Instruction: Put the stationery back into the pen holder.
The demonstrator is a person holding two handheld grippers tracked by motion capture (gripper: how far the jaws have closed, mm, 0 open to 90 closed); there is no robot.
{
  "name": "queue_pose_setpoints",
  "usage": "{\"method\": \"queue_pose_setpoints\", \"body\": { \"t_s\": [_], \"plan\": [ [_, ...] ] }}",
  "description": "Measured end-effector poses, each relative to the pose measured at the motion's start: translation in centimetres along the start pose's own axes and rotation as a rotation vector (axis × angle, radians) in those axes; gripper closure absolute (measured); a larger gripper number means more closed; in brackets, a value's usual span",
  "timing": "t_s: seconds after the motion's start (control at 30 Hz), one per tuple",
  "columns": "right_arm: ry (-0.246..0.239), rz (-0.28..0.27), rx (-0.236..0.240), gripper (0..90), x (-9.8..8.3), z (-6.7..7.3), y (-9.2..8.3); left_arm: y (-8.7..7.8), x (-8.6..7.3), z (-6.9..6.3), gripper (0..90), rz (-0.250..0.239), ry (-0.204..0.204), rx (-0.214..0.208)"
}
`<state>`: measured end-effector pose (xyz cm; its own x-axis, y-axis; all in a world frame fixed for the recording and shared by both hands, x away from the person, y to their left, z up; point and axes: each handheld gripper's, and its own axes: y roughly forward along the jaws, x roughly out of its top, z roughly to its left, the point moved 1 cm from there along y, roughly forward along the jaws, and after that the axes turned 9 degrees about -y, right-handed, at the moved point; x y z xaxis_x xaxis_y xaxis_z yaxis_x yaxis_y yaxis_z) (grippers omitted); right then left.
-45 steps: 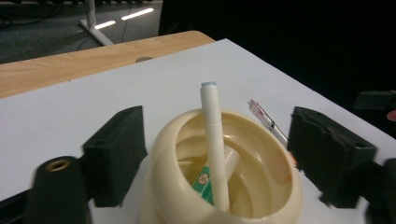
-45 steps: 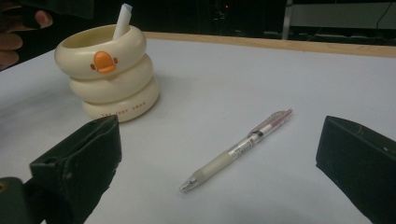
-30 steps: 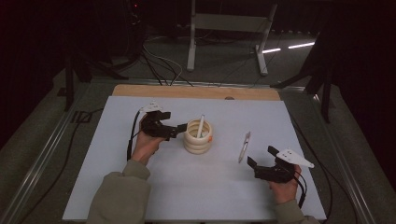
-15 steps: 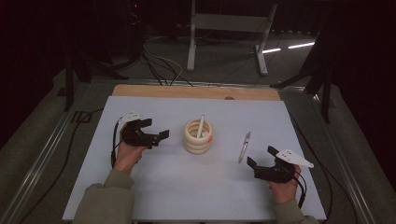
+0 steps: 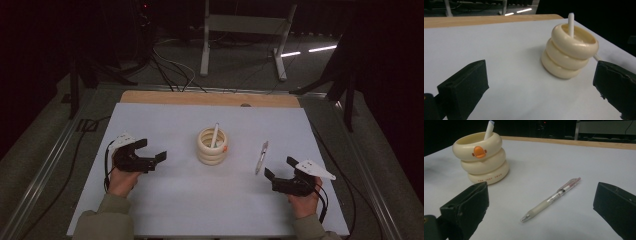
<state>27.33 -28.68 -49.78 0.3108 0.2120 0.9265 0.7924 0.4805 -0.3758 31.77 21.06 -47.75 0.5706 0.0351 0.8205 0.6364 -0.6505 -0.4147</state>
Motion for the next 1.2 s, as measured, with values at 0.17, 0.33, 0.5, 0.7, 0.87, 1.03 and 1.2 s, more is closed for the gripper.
{"method": "queue_pose_setpoints", "body": {
  "t_s": [0.17,0.33,0.5,0.7,0.87,1.03,1.2],
  "plan": [
    [-0.001,0.001,-0.001,0.5,0.0,0.0,0.0,-0.9,-1.1,0.0,0.2,-0.019,0.029,0.045],
    [0.003,-0.002,-0.005,0.5,0.0,-0.1,-0.1,-1.8,-1.8,-0.1,0.2,-0.054,0.044,0.065],
    [0.002,0.002,-0.007,0.5,0.0,-0.2,-0.1,-2.8,-2.7,0.0,0.2,-0.083,0.043,0.079],
    [0.000,0.015,-0.002,0.5,0.0,-0.4,0.2,-2.9,-3.1,0.0,0.2,-0.077,0.045,0.068],
    [0.006,0.012,0.001,0.5,-0.1,-0.9,0.2,-2.9,-3.3,0.3,0.3,-0.069,0.050,0.095],
    [0.020,0.016,0.003,0.4,0.2,-1.0,0.2,-3.2,-3.1,0.1,0.2,-0.102,0.057,0.133],
    [0.048,0.040,-0.004,0.5,0.7,-1.3,0.3,-3.2,-3.1,0.2,0.2,-0.097,0.048,0.120]
  ]
}}
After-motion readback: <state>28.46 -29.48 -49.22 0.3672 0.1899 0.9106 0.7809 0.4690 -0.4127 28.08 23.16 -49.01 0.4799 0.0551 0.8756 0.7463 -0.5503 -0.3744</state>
